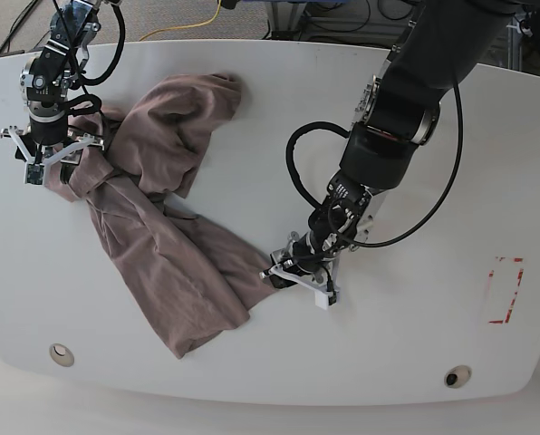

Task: Layout the t-shirt on the table in an organized manner, then fold the t-shirt properly
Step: 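Reach the left gripper down and grasp the t-shirt's loose hem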

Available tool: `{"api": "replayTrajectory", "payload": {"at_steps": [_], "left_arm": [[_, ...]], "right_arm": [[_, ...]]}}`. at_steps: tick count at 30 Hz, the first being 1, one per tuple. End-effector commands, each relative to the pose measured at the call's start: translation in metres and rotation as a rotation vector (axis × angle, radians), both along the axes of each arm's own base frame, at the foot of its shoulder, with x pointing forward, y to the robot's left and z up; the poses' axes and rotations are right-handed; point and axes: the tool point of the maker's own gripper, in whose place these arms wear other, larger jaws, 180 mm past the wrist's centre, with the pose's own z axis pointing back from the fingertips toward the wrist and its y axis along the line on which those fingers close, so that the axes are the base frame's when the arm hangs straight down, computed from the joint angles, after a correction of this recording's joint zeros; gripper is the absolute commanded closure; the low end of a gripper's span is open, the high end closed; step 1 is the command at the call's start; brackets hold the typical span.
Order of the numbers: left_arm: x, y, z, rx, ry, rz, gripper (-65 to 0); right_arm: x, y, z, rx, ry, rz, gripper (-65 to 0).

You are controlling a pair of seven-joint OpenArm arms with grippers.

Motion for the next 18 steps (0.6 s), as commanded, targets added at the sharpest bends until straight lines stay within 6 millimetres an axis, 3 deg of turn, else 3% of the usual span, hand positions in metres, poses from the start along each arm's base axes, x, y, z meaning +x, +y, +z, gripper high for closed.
{"api": "replayTrajectory", "payload": {"at_steps": [1,3,12,18], "left_arm": [[0.007,0.000,0.007,0.015,0.002,0.003,-4.6],[0.007,0.001,0.006,0.021,0.007,0.011,0.0],[0.010,0.002,0.011,0.017,-0.026,0.022,0.0],[0.014,-0.012,0.031,-0.037,-0.098,-0.024,0.0]], "right_arm": [[0.009,0.007,0.013,-0.005,-0.052,0.033,-27.0],[0.010,0.012,0.011,-0.001,-0.045,0.058,-27.0],[0.010,0.020,0.008,0.003,-0.030,0.109,-27.0],[0.010,0.019,0.009,0.002,-0.030,0.106,-27.0]]}}
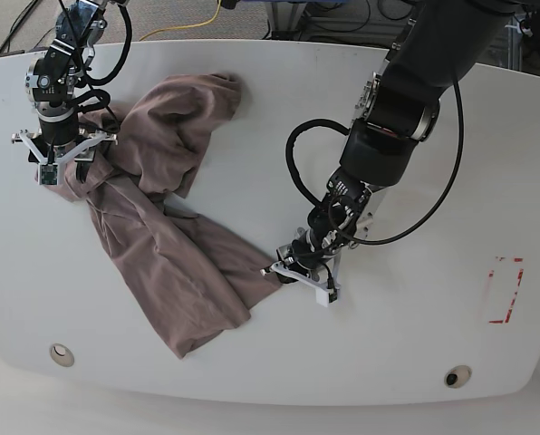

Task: Layout the t-shirt on the table in an organized manner, then fold the t-shirt properly
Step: 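Reach the left gripper down and grasp the t-shirt's loose hem, then pull the hem with the left gripper away from the right gripper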

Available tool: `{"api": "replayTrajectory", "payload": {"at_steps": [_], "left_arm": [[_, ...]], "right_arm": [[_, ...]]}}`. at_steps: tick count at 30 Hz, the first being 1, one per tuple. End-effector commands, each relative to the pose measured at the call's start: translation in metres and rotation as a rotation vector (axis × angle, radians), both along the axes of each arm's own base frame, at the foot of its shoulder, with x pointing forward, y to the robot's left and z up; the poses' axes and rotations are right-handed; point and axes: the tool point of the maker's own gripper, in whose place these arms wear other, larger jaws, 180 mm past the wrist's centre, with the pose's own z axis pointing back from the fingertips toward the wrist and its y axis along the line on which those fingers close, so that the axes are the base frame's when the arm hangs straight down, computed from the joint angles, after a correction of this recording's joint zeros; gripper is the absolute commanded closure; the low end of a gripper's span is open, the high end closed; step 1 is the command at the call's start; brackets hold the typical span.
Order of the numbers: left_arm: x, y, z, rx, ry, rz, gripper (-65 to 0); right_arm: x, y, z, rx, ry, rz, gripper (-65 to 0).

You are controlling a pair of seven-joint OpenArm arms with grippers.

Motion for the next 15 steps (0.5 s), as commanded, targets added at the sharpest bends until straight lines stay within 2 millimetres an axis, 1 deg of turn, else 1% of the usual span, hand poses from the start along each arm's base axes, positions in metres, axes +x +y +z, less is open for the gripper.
{"api": "replayTrajectory", "payload": {"at_steps": [1,3,5,7,9,14,15], "left_arm": [[0.014,-0.011,0.028,-0.040,-0.082,-0.017,0.0],[0.011,-0.012,0.031,-0.047,-0.091,-0.024,0.0],[0.008,-0.001,0.029,-0.040,-0.092,-0.023,0.0],[0.005,0.008,0.027,-0.033,-0.094,-0.025,0.0],[0.002,0.017,0.028,-0.025,-0.105,-0.029,0.0],[-0.009,0.037,0.035,-0.013,-0.136,-0.041,0.0],[-0.011,0.044,0.035,-0.009,-0.136,-0.037,0.0]], "right_arm": [[0.007,-0.004,0.017,-0.025,-0.053,0.007,-27.0],[0.007,-0.004,0.017,-0.025,-0.053,0.007,-27.0],[0.006,-0.006,0.021,-0.031,-0.062,0.000,-27.0],[0.004,-0.012,0.026,-0.043,-0.073,-0.018,-27.0],[0.003,-0.016,0.030,-0.047,-0.084,-0.031,-27.0],[0.005,-0.013,0.037,-0.038,-0.114,-0.045,-27.0],[0.004,-0.011,0.037,-0.039,-0.114,-0.043,-27.0]]}}
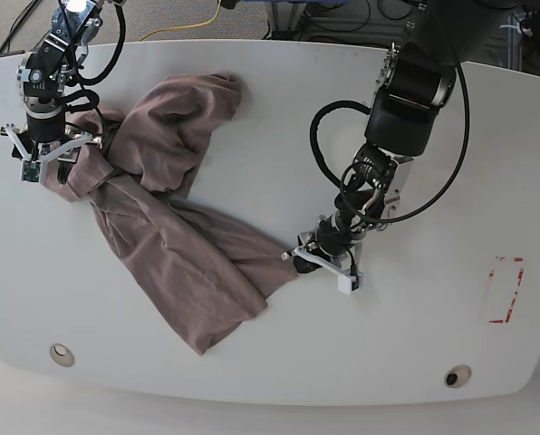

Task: Layout the t-shirt on the table in an organized manner, then fold the t-shirt properly
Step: 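Pull the hem with the left gripper away from the right gripper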

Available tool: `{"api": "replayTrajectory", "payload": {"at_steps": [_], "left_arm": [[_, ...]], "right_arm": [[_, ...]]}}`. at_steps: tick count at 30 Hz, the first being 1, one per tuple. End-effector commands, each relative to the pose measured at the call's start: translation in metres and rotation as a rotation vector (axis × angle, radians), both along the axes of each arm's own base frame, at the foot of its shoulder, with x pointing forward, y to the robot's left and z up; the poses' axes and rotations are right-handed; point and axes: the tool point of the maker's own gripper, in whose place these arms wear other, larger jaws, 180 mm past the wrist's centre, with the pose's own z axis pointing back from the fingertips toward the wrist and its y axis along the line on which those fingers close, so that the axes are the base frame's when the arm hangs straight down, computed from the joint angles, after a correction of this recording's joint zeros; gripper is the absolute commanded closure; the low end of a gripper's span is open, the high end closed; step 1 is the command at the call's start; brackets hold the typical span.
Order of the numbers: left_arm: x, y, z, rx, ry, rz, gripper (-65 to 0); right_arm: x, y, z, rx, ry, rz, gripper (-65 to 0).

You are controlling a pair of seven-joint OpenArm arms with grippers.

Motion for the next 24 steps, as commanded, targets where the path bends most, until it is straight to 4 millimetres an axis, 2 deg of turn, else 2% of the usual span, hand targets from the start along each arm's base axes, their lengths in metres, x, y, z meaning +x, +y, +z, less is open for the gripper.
{"api": "replayTrajectory", "payload": {"at_steps": [1,3,8,12,14,20,24], "left_arm": [[0.010,0.008,0.029,-0.023,-0.079,0.003,0.0],[0.004,0.021,0.034,-0.024,-0.087,0.010,0.0],[-0.014,0.060,0.038,0.000,-0.087,0.034,0.0],[-0.028,0.095,0.040,0.042,-0.090,0.055,0.0],[-0.037,0.118,0.045,0.079,-0.104,0.072,0.0],[-0.064,0.168,0.055,0.174,-0.133,0.103,0.0],[-0.079,0.185,0.060,0.221,-0.144,0.103,0.0]], "right_arm": [[0.009,0.007,0.020,-0.020,-0.066,0.033,-27.0],[0.009,0.011,0.022,-0.019,-0.070,0.040,-27.0],[0.001,0.035,0.009,0.021,-0.039,0.099,-27.1],[0.000,0.062,-0.002,0.050,-0.005,0.203,-27.4],[-0.006,0.078,-0.012,0.066,0.031,0.258,-27.4],[-0.016,0.109,-0.026,0.099,0.081,0.349,-27.6],[-0.016,0.116,-0.028,0.106,0.087,0.368,-27.6]]}}
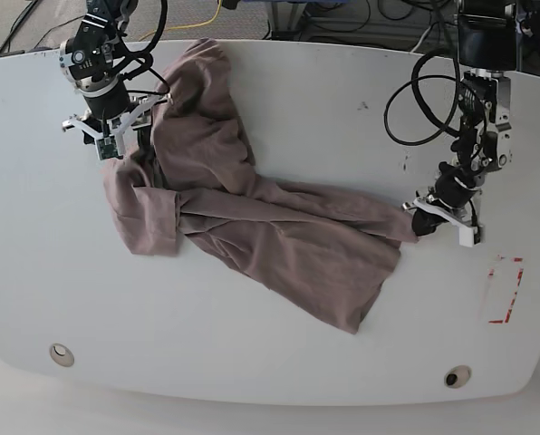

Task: Layout the t-shirt on the table in an organized manner, then fold the t-shirt properly
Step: 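Pull the hem with the left gripper away from the right gripper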

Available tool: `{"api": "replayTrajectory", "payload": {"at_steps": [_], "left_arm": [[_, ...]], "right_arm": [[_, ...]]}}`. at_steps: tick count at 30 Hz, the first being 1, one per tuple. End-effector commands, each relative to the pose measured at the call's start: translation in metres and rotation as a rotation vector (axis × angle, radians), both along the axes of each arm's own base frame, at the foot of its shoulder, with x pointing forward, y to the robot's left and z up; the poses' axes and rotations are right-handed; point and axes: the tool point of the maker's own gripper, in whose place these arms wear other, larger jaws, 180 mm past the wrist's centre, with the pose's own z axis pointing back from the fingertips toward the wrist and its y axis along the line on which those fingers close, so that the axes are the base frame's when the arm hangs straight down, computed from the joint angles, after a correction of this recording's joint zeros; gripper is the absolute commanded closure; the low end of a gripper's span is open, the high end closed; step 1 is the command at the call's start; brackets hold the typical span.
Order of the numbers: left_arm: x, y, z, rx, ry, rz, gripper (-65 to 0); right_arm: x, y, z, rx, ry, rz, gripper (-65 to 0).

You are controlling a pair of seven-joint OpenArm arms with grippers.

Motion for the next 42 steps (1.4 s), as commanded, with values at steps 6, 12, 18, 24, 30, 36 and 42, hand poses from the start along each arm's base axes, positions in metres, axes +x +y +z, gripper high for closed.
{"api": "replayTrajectory", "payload": {"at_steps": [6,12,18,24,30,36,42], "left_arm": [[-0.015,0.023,0.033,0.048,-0.087,0.008,0.0],[-0.035,0.049,0.039,0.089,-0.055,0.036,0.0],[-0.049,0.072,0.046,0.113,-0.045,0.044,0.0],[-0.053,0.096,0.056,0.143,-0.050,0.070,0.0],[-0.055,0.121,0.071,0.200,-0.060,0.082,0.0],[-0.054,0.143,0.088,0.237,-0.087,0.118,0.0],[-0.049,0.151,0.099,0.245,-0.113,0.138,0.0]], "right_arm": [[0.009,0.001,0.016,-0.009,-0.059,0.018,-27.6],[0.001,0.009,0.012,-0.007,-0.037,0.064,-27.6],[-0.005,0.026,0.009,0.039,-0.029,0.123,-27.6],[-0.010,0.039,0.013,0.180,-0.029,0.124,-27.6],[-0.010,0.041,0.021,0.264,-0.020,0.160,-27.3],[-0.013,0.040,0.027,0.304,-0.014,0.195,-27.4],[-0.024,0.040,0.017,0.294,0.056,0.199,-27.6]]}}
